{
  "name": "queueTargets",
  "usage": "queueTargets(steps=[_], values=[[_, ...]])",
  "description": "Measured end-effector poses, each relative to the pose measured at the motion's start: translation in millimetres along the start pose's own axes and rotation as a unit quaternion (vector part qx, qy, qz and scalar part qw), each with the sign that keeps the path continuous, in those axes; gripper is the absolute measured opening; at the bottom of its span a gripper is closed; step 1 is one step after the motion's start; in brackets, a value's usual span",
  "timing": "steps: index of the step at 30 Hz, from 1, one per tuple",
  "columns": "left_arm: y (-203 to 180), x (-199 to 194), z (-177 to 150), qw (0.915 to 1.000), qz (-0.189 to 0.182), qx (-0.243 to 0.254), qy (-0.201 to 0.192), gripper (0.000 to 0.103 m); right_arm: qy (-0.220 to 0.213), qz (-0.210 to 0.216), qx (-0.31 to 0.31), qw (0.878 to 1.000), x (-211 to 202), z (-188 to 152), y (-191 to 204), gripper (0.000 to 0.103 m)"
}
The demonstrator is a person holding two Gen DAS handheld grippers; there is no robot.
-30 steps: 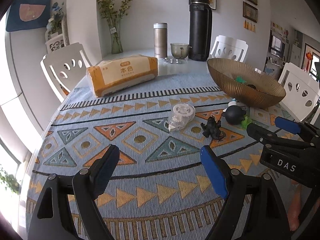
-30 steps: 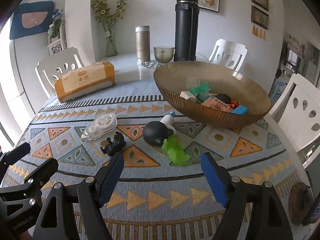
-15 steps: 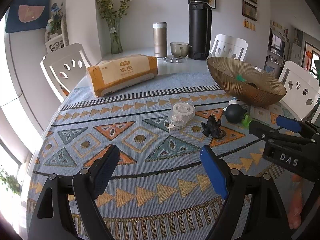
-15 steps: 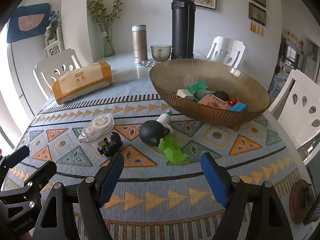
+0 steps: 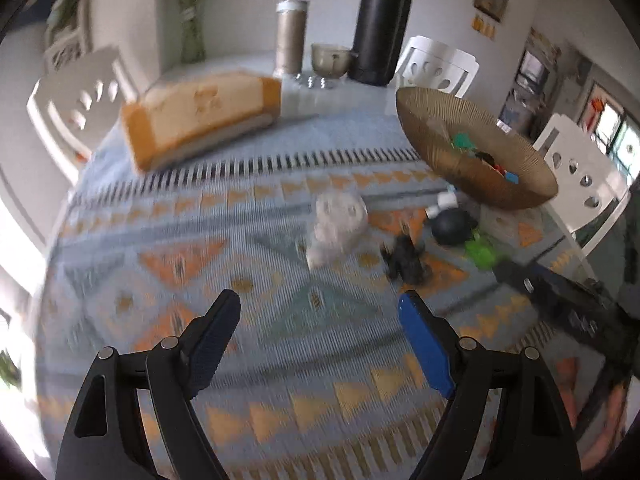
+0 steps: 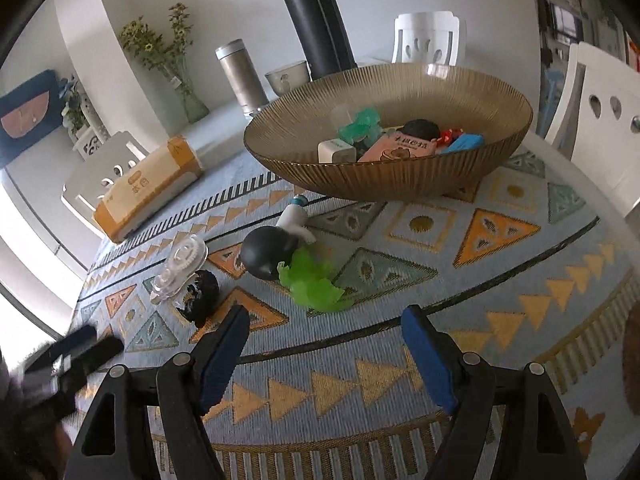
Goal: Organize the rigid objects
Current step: 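Grasp the clear gear-shaped tape dispenser with the left tool while the right tool grasps the green toy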
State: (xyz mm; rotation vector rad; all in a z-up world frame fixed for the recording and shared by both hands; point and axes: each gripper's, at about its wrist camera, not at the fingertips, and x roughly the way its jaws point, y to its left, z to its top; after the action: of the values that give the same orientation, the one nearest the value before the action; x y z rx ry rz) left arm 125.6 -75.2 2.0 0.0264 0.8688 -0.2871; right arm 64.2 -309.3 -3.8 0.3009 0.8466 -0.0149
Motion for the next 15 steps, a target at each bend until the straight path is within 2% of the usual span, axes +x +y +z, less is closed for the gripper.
queueTargets(steps=[3, 5, 8, 11, 15], values=[[5, 32, 22, 0.9990, -0.010, 0.025, 0.035, 0.076, 0.001, 0.007, 0.005, 1.000, 0, 0, -1, 0.076], [9, 53, 33, 0.9981, -0.024, 0.026, 0.051, 0.065, -0.001, 0.010, 0.004, 1.000, 0, 0, -1, 0.072], [11, 76, 40, 0.9959, -0.050, 0.023, 0.072, 0.063, 0.005, 0.014, 0.000, 1.000, 3, -1, 1, 0.068], [4, 84, 43, 0.9943, -0.067, 0.043, 0.071, 0.063, 0.007, 0.012, -0.007, 1.000, 4, -1, 4, 0.068], [-12, 90, 43, 0.9943, -0.044, 0.077, 0.059, 0.063, 0.012, 0.004, -0.005, 1.000, 8, 0, 3, 0.068]])
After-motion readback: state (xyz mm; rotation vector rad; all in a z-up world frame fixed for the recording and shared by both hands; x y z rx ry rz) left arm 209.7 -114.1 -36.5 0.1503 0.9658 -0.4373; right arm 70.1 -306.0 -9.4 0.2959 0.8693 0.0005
